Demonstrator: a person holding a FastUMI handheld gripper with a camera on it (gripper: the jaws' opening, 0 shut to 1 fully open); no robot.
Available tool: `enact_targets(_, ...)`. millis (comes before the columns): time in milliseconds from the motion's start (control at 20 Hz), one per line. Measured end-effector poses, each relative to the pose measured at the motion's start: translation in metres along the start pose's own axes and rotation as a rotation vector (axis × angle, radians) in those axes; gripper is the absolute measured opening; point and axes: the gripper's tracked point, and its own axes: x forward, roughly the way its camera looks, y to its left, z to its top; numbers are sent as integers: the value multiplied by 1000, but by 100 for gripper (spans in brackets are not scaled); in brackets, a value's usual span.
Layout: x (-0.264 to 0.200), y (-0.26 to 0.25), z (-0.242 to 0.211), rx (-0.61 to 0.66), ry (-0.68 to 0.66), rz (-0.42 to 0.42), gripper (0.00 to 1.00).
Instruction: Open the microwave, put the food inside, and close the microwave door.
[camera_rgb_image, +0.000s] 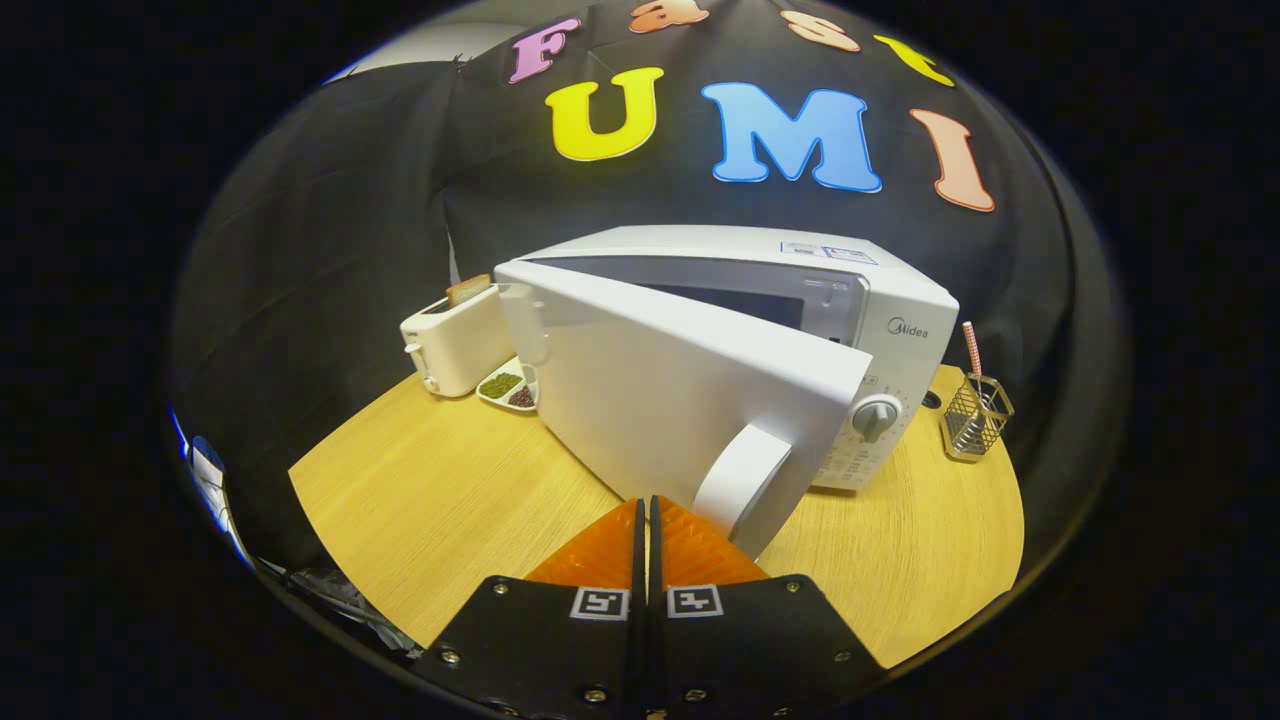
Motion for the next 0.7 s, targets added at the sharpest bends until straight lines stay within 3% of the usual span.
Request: enact_targets(700,67,-69,79,106,-99,-194,0)
